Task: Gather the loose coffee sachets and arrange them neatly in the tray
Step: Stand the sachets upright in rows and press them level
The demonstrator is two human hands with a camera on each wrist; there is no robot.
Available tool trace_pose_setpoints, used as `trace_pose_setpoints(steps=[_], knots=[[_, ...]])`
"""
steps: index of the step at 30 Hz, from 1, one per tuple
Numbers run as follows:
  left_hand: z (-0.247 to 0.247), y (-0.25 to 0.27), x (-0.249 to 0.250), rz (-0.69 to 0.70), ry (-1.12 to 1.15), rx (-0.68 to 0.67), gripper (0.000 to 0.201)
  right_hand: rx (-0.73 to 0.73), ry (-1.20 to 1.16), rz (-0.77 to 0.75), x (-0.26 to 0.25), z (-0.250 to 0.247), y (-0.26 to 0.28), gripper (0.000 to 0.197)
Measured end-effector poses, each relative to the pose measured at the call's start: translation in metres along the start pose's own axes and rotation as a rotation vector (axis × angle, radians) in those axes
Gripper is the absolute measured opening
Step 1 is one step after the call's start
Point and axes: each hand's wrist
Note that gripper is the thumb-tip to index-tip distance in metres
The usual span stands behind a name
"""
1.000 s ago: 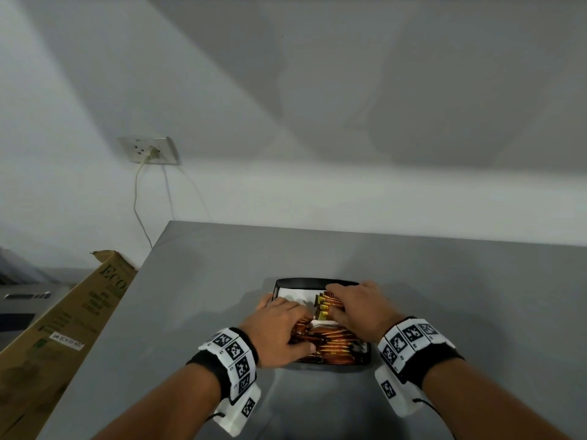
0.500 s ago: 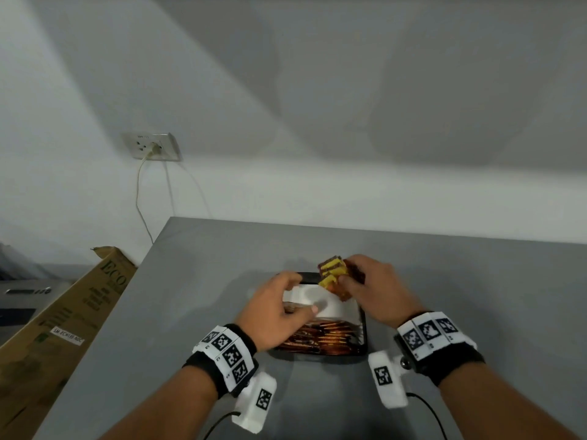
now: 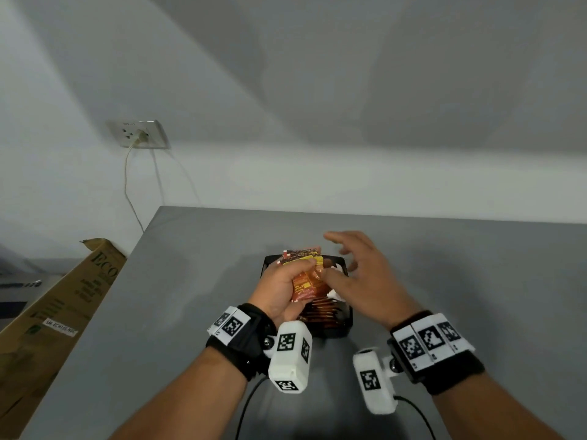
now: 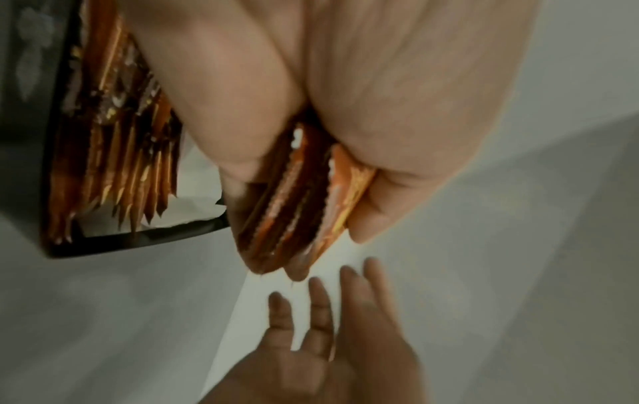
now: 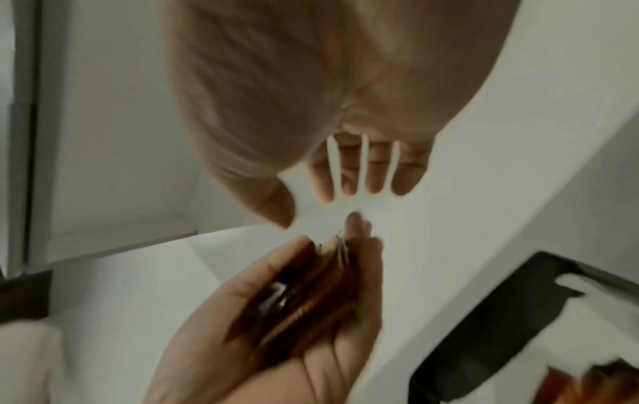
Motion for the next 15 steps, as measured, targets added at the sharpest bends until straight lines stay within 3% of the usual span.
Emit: trace_pose_setpoints(steps=[2,4,6,10,13,15], knots=[[0.005,0.005,-0.001,0.012,-0.020,-0.036,0.046,-0.242,0.037,-0.080,-0.008,-0.005,0.002,0.088],[0.009,0.011,-0.005,0.000,-0.011,-0.066,0.043,-0.415,0.240,-0.163,-0.009,-0.002,0.001,0.105],[0.010,0.018,-0.007,-0.042,0.051,-0.107,0.041,-0.405,0.343,-0.226,-0.006,0.003,0.000,0.098],[0.006,0.024,-0.009,-0.115,0.096,-0.136,0.049,-0.423,0.288,-0.160,-0.002,0.006,0.003,0.086],[0.001,0.023,-0.010,-0.061,0.036,-0.068,0.055,-0.373,0.084,-0.065,0.001,0.006,0.010,0.094],[-0.003,0.023,-0.010,-0.025,0.038,-0.048,0.055,-0.247,-0.113,0.036,0.007,0.004,0.014,0.085]])
Point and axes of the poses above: each hand's wrist, its own y-axis away from the middle knuckle, its own z-axis out of the palm, x = y × z
